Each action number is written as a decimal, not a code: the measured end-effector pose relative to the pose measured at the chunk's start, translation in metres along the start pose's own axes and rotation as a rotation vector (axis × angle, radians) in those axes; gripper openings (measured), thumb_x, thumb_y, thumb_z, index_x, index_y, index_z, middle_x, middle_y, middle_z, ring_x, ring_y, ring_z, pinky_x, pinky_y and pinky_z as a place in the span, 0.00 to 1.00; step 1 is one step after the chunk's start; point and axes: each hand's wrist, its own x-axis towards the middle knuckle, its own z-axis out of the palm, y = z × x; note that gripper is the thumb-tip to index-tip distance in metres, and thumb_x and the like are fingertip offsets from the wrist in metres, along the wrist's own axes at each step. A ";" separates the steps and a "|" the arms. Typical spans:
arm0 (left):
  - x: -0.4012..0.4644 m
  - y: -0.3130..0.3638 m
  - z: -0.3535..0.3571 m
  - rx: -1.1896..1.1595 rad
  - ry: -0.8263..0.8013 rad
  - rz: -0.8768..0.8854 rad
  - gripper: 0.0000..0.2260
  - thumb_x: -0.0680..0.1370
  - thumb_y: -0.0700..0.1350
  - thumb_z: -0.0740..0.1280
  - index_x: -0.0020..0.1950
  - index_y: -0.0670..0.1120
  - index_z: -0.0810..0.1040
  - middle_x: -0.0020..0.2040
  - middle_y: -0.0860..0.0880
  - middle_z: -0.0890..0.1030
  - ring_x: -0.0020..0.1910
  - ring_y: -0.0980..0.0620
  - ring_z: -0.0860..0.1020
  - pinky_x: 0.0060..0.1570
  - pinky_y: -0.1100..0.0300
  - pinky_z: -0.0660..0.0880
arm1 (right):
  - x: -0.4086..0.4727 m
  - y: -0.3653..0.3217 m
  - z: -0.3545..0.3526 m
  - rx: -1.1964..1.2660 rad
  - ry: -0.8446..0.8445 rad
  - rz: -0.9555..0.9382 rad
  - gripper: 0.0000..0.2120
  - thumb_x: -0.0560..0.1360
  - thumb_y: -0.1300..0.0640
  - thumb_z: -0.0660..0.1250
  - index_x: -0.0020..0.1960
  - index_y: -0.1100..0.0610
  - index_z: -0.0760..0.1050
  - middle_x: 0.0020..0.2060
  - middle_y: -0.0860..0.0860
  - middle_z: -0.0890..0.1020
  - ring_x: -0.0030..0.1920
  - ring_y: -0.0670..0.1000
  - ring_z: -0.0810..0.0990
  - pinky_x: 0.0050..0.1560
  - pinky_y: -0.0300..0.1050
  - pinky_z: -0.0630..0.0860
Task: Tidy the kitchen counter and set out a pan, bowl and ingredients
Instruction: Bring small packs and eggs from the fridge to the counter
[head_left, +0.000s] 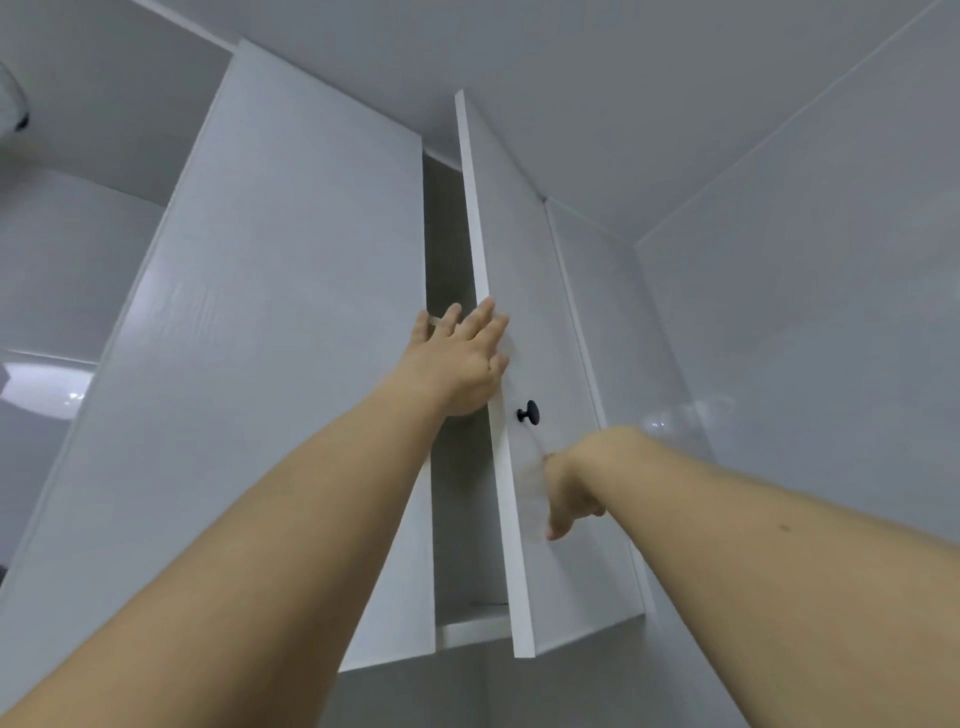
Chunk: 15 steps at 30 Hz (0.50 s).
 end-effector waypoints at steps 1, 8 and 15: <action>-0.001 -0.005 0.000 0.028 -0.022 -0.012 0.26 0.84 0.55 0.45 0.80 0.55 0.41 0.79 0.55 0.37 0.79 0.48 0.39 0.75 0.42 0.36 | 0.004 -0.008 0.002 -0.042 0.020 -0.005 0.30 0.76 0.41 0.66 0.72 0.56 0.65 0.66 0.54 0.74 0.63 0.57 0.75 0.54 0.47 0.70; -0.010 -0.023 0.018 0.129 -0.036 -0.032 0.26 0.83 0.56 0.44 0.80 0.55 0.41 0.80 0.55 0.38 0.78 0.49 0.38 0.75 0.41 0.36 | 0.026 -0.017 0.018 0.138 0.079 -0.009 0.46 0.73 0.39 0.68 0.77 0.61 0.48 0.68 0.58 0.71 0.65 0.61 0.73 0.63 0.52 0.70; -0.021 -0.032 0.034 0.183 -0.039 -0.058 0.26 0.83 0.57 0.44 0.80 0.55 0.41 0.80 0.55 0.39 0.79 0.48 0.40 0.75 0.41 0.37 | 0.039 -0.024 0.031 0.138 0.108 -0.045 0.53 0.73 0.32 0.62 0.77 0.58 0.32 0.77 0.56 0.56 0.74 0.61 0.61 0.71 0.54 0.62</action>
